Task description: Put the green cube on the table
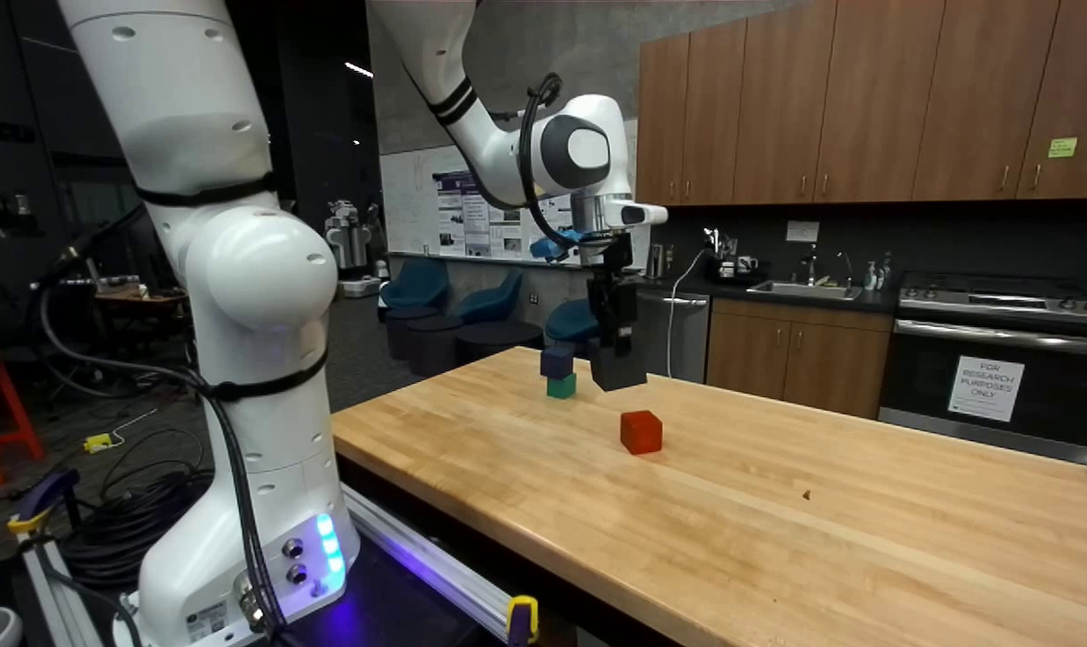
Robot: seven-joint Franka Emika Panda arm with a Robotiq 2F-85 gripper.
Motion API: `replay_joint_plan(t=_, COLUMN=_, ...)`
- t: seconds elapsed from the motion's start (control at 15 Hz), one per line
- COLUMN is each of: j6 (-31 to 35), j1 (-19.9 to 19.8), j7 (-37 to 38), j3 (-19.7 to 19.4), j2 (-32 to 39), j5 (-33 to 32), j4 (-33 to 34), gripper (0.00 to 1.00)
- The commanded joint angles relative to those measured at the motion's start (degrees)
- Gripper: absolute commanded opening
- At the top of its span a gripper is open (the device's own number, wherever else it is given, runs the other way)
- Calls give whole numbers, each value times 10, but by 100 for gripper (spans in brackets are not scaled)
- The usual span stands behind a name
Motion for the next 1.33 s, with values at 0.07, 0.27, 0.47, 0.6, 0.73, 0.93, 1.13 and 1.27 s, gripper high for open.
replay_joint_plan(t=0.07, j6=-6, j1=-13, j7=11, j3=34, j2=-60, j5=0, j4=-40, gripper=49)
replay_joint_plan(t=0.27, j6=-6, j1=-15, j7=8, j3=47, j2=-62, j5=3, j4=-43, gripper=49)
replay_joint_plan(t=0.47, j6=-5, j1=-19, j7=7, j3=52, j2=-62, j5=1, j4=-42, gripper=49)
replay_joint_plan(t=0.6, j6=-1, j1=-17, j7=0, j3=53, j2=-44, j5=5, j4=-37, gripper=74)
replay_joint_plan(t=0.73, j6=-1, j1=-19, j7=0, j3=53, j2=-45, j5=5, j4=-37, gripper=74)
replay_joint_plan(t=0.93, j6=-1, j1=-20, j7=0, j3=54, j2=-45, j5=5, j4=-37, gripper=74)
replay_joint_plan(t=1.13, j6=-1, j1=-20, j7=0, j3=54, j2=-45, j5=5, j4=-37, gripper=74)
replay_joint_plan(t=1.27, j6=1, j1=-21, j7=2, j3=54, j2=-40, j5=4, j4=-35, gripper=49)
